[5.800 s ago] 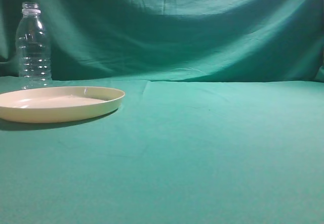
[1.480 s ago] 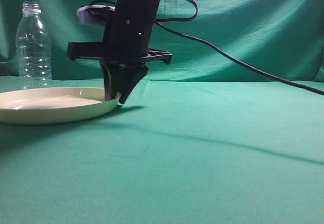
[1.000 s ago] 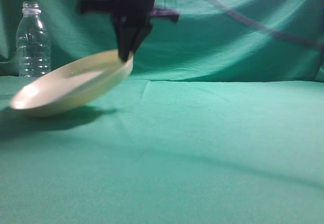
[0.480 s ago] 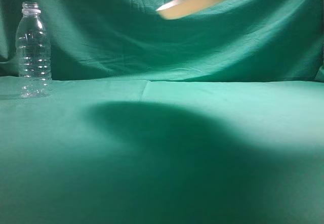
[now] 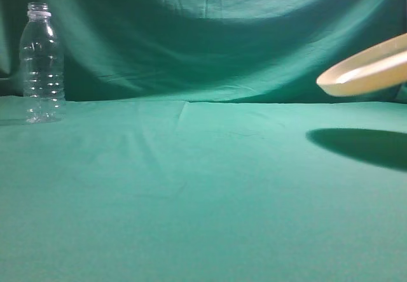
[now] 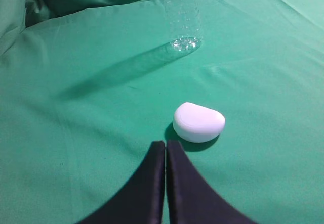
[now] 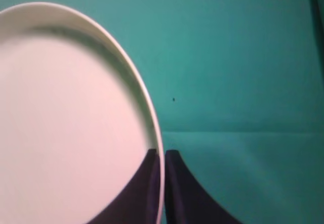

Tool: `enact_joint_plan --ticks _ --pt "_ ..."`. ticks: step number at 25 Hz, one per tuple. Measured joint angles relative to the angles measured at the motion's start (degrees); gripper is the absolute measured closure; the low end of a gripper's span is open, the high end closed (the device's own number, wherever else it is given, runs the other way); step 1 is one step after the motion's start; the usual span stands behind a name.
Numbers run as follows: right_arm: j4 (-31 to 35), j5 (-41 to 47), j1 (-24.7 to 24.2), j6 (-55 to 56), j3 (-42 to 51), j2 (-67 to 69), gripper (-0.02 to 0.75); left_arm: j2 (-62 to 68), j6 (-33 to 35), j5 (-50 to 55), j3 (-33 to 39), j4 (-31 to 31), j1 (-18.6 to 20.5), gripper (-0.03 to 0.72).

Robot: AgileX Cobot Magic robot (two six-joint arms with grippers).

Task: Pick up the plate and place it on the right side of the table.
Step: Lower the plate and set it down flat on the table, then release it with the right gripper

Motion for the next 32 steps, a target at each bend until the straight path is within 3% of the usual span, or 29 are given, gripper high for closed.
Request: enact_joint_plan --ticks 7,16,17,19,24,28,29,32 --pt "1.6 -12.1 -2.3 -1.5 13.3 2.2 0.738 0.0 0.0 0.0 0.0 0.0 0.0 0.688" --pt "2.2 -15.5 -2.4 -1.6 14.3 10.8 0.738 0.0 0.0 0.0 0.0 0.0 0.0 0.688" --pt "2.2 -15.4 -2.4 -1.6 14.3 11.3 0.668 0.0 0.0 0.0 0.0 0.0 0.0 0.688" --pt "2.2 -15.0 -2.5 -1.6 14.3 11.7 0.668 0.0 0.0 0.0 0.0 0.0 0.0 0.688" --pt "2.2 -11.6 -2.5 -2.4 13.7 11.3 0.433 0.0 0.0 0.0 0.0 0.0 0.0 0.688" --pt "1.5 -5.4 -2.5 -2.9 8.2 8.5 0.423 0.0 0.0 0.0 0.0 0.0 0.0 0.688" --pt "1.5 -3.3 -2.5 -2.6 6.2 7.4 0.382 0.0 0.0 0.0 0.0 0.0 0.0 0.688" --pt "3.6 2.4 -2.5 -1.5 0.3 3.6 0.398 0.0 0.0 0.0 0.0 0.0 0.0 0.688"
